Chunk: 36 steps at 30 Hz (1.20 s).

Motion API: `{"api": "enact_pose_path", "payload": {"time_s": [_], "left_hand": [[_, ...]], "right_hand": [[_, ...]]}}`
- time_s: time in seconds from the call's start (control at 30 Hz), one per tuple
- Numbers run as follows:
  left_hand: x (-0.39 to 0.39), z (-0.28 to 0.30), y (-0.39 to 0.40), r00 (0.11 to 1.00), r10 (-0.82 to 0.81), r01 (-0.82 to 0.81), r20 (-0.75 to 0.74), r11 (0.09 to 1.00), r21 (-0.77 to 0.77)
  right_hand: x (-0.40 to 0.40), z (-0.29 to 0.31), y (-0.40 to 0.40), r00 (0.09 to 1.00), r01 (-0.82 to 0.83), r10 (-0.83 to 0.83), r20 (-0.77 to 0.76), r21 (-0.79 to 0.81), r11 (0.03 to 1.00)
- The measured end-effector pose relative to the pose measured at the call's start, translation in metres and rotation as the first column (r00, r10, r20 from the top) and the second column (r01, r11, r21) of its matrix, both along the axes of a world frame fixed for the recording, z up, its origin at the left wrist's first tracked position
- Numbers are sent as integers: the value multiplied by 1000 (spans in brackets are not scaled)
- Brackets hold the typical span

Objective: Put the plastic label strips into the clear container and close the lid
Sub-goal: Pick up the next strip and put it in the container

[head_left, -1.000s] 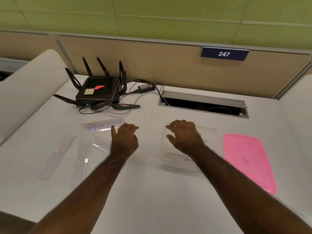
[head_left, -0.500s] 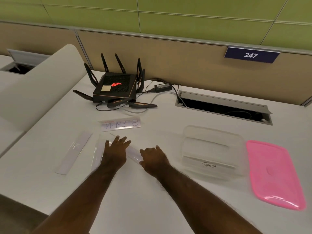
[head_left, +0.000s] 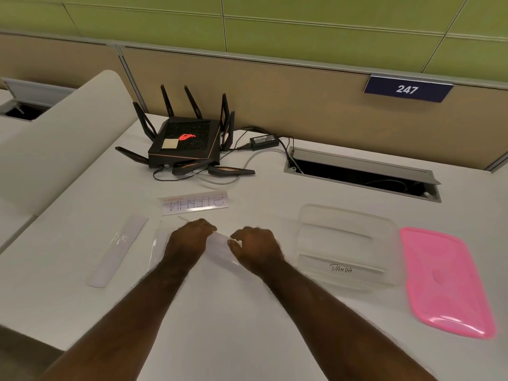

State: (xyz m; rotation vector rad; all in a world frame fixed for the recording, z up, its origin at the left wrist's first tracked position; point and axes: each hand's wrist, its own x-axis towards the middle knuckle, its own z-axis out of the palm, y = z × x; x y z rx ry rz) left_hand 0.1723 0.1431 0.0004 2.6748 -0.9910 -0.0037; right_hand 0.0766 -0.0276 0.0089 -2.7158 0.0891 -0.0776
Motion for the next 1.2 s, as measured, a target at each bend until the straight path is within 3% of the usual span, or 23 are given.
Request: {"api": "enact_pose_path", "payload": {"time_s": [0.1,0.2,0.27,0.47,0.63,0.8,1.0,1.1,1.2], "left_hand": [[1,20,-3,999,38,-34,25,989,-147],[2,36,-13,993,102,-85,55,963,-257],[1,48,-25,990,136,-140,-35,933,-330],[-12,90,-72,903,7,-311,-429,699,-644],[-22,115,-108,743,-210,-458,-635,533,-712],[-39,121,-147,608,-440,-474,-661,466,-747],[-59,113,-188,433,-573,-582,-696,412,-701],[-65,111,-204,292,-641,-648,-709,412,-640],[-58,110,-205,109,-738,-688,-666,427,-587]], "right_hand": [[2,21,-22,998,61,-54,-33,312,948],[1,40,-44,997,54,-80,8,670,740],[1,53,-59,997,47,-79,6,757,651],[-8,76,-110,984,134,7,-178,762,633],[-26,90,-144,965,166,59,-255,772,613],[-49,93,-172,963,178,68,-260,806,564],[-82,90,-208,972,205,33,-232,912,355],[-97,89,-223,971,232,-33,-236,906,353],[-116,88,-242,965,261,-101,-242,858,441]]}}
